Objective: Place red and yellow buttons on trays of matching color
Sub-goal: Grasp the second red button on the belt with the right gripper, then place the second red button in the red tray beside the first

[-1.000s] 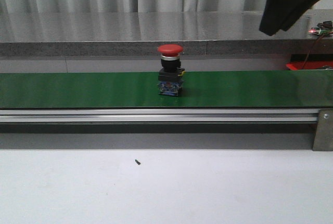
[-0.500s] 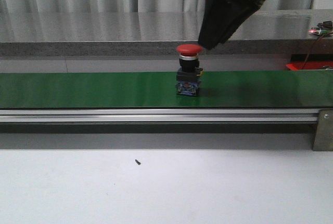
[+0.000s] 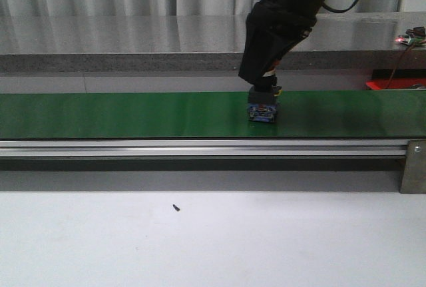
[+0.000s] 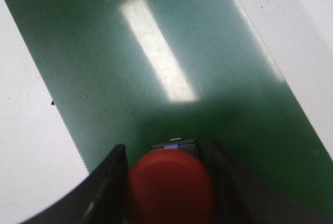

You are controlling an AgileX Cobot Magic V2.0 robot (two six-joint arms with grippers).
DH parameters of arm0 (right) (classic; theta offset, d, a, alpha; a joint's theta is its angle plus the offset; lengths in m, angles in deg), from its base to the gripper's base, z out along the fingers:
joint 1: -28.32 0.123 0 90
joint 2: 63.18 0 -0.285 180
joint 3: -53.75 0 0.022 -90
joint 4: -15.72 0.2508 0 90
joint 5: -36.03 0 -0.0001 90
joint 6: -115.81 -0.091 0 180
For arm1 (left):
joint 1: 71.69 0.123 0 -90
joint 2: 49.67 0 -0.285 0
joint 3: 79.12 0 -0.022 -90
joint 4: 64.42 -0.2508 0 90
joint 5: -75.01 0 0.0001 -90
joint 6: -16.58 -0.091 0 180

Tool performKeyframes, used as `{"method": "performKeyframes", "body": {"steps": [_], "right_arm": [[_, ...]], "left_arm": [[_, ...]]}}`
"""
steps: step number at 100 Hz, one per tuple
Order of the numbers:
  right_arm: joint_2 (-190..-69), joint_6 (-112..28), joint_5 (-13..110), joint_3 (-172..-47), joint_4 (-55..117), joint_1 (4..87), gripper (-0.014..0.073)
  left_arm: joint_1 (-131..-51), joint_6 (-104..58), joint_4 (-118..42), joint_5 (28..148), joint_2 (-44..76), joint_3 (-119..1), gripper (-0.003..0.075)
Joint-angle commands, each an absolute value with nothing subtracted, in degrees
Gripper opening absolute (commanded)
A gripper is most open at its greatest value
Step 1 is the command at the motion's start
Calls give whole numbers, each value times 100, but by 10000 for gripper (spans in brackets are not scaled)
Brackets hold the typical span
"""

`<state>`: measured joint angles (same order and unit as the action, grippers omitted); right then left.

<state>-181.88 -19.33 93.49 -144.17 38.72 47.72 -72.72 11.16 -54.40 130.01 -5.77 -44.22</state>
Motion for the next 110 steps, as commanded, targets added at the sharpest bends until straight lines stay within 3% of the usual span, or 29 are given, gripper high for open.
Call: {"method": "performKeyframes", "body": {"steps": [1, 27, 79, 110], "right_arm": [[-17880, -1886, 9253, -14552, 4055, 4782, 169], [-17402, -1969, 9211, -14552, 4055, 4289, 165], [-17051, -2035, 8780, -14540, 4662, 1312, 162], [-17058, -2191, 8462, -14340, 4754, 354, 162]], "left_arm": [[-7327, 1112, -5347, 12698, -581, -4561, -20], [-7327, 1112, -5347, 12698, -581, -4561, -20], [-7327, 1112, -5347, 12698, -581, -4561, -20], [-7327, 1112, -5347, 12698, -581, -4561, -20]]}}
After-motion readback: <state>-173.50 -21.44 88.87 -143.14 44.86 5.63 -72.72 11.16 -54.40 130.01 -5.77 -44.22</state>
